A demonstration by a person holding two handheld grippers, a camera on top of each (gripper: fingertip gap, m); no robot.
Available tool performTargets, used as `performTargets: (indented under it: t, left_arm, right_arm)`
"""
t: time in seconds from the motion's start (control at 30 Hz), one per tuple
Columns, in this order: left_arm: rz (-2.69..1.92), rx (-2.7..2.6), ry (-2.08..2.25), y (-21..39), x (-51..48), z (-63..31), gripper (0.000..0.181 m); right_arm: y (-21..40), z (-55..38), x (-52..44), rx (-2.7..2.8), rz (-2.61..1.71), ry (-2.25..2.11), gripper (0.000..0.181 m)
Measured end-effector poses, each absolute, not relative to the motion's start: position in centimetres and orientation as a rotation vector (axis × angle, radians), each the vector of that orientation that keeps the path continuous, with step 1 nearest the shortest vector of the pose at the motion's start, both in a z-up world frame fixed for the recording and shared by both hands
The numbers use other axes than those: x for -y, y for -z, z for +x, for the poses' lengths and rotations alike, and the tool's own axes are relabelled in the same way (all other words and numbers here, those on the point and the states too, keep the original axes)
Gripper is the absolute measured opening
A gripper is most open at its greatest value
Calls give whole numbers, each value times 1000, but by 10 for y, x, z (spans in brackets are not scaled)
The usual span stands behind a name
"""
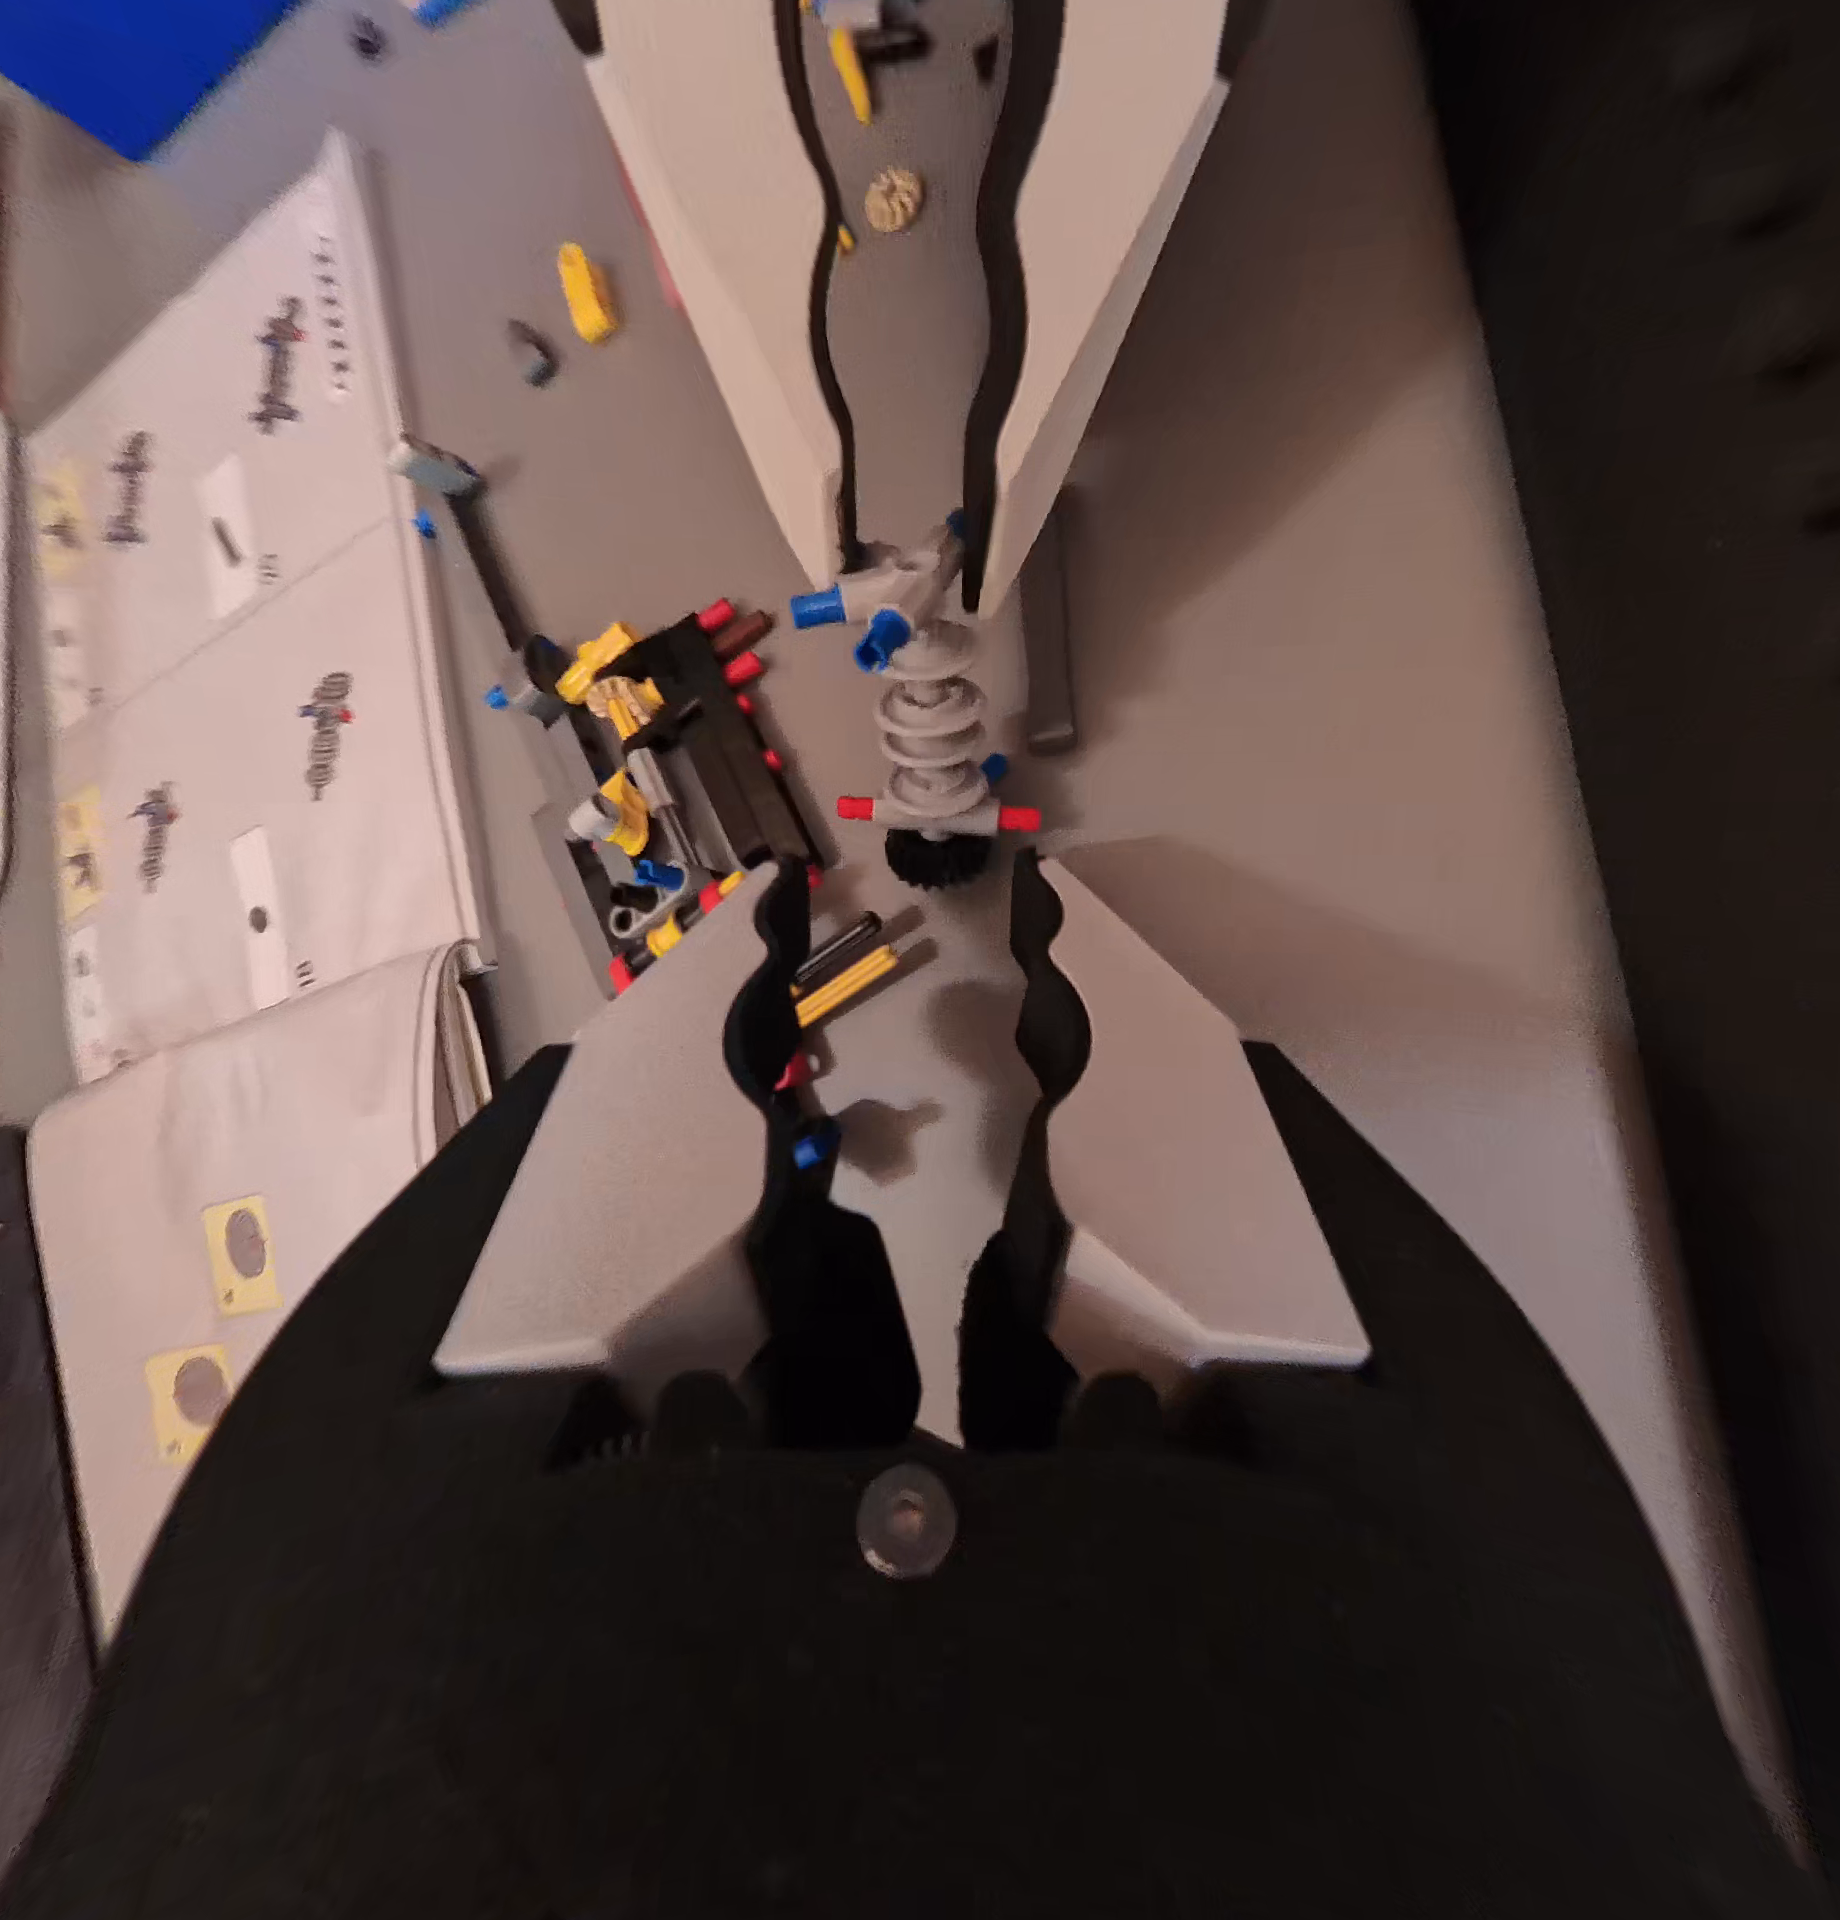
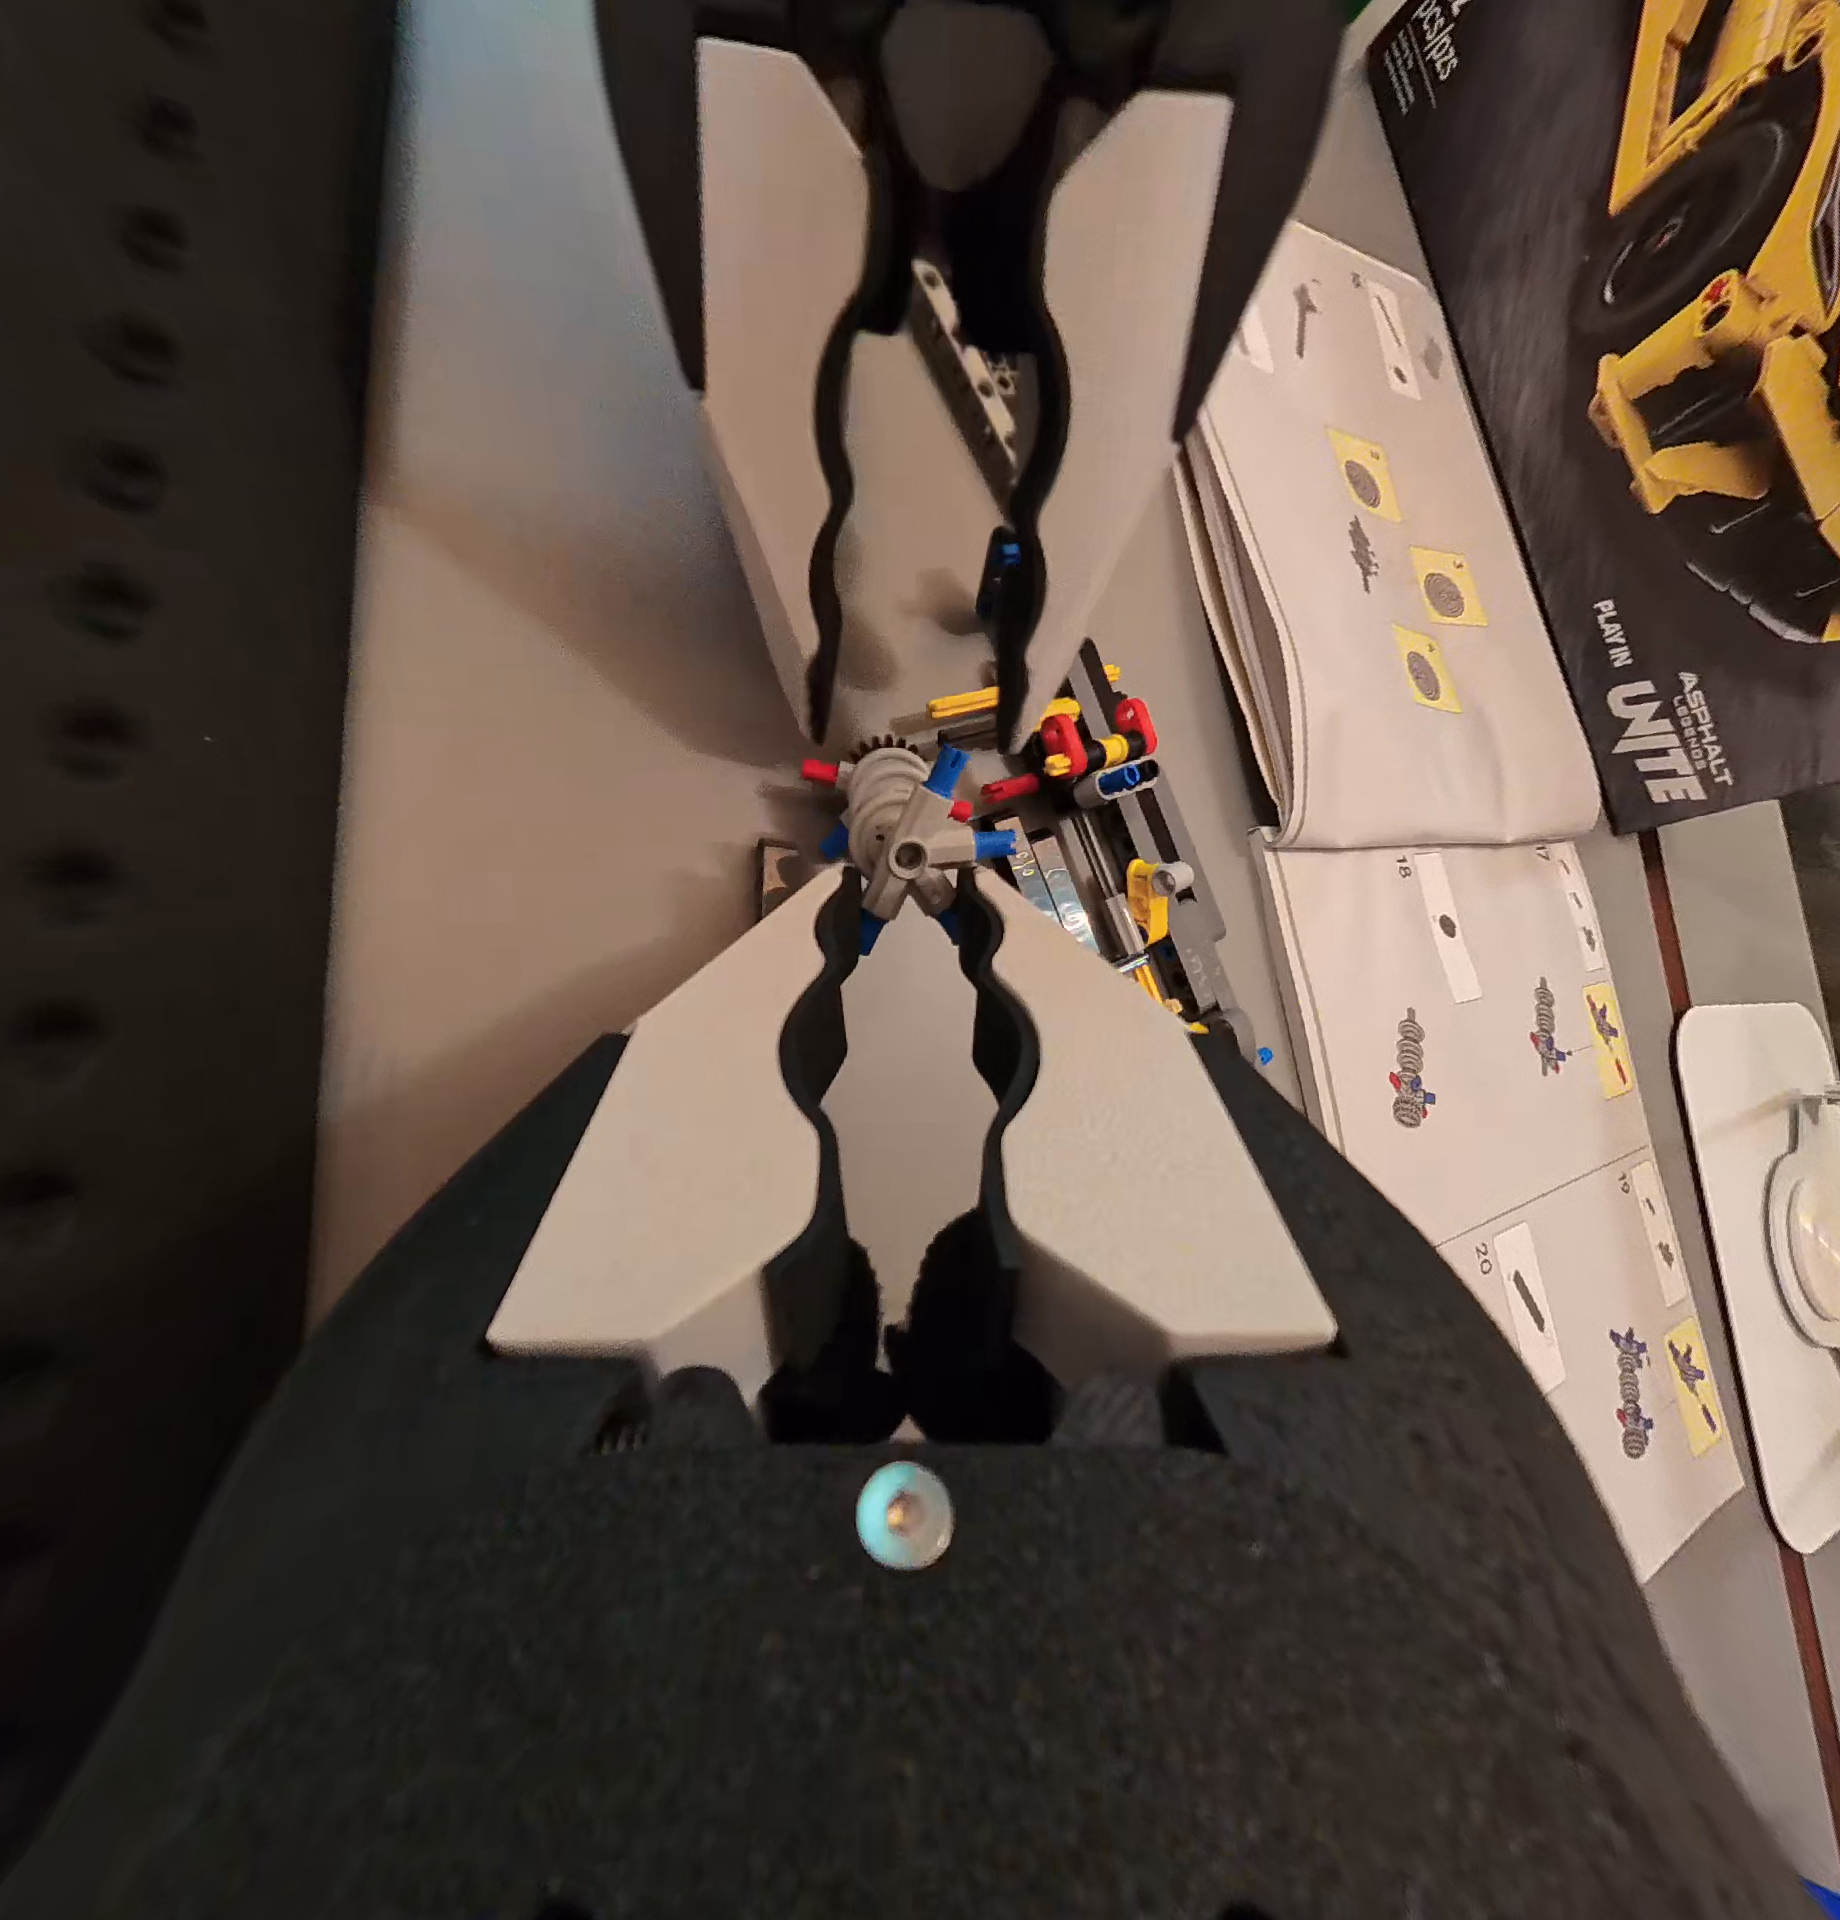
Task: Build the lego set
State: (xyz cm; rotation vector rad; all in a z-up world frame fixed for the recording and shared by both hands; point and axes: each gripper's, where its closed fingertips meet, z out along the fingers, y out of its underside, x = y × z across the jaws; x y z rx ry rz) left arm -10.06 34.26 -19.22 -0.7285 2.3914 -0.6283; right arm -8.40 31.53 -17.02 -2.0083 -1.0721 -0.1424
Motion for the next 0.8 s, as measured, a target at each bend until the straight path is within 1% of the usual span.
performTargets:
  t: [0.23, 0.33, 0.37, 0.43, 0.47, 0.57, 0.7, 0.8]
  left_arm:
    - [-710, -2691, 810, 189, -341, -91, 33]
    - [-707, -2821, 801, 192, -343, -90, 31]
    - [-709, -2860, 793, 193, -343, -90, 29]
    - [-720, -2911, 801, 193, -343, -88, 18]
    - [-727, -2938, 807, 193, -343, -87, 17]
    - [-729, -2998, 793, 193, -344, -83, 17]
    - [-789, -3153, 790, 191, -339, -97, 25]
    - [-758, -3076, 757, 192, -338, -96, 24]
  right_arm:
    - [171, -84, -313, 1079, -1992, 119, 17]
    - [171, -83, -312, 1094, -1978, 129, 17]
    - [170, -82, -312, 1103, -1968, 136, 17]
    - [170, -81, -312, 1128, -1943, 162, 17]
    - [170, -81, -313, 1142, -1933, 178, 17]
    - [170, -80, -313, 1167, -1915, 195, 17]
    - [171, -76, -314, 1156, -1932, 184, 17]
    - [172, -72, -315, 1133, -1943, 177, 17]
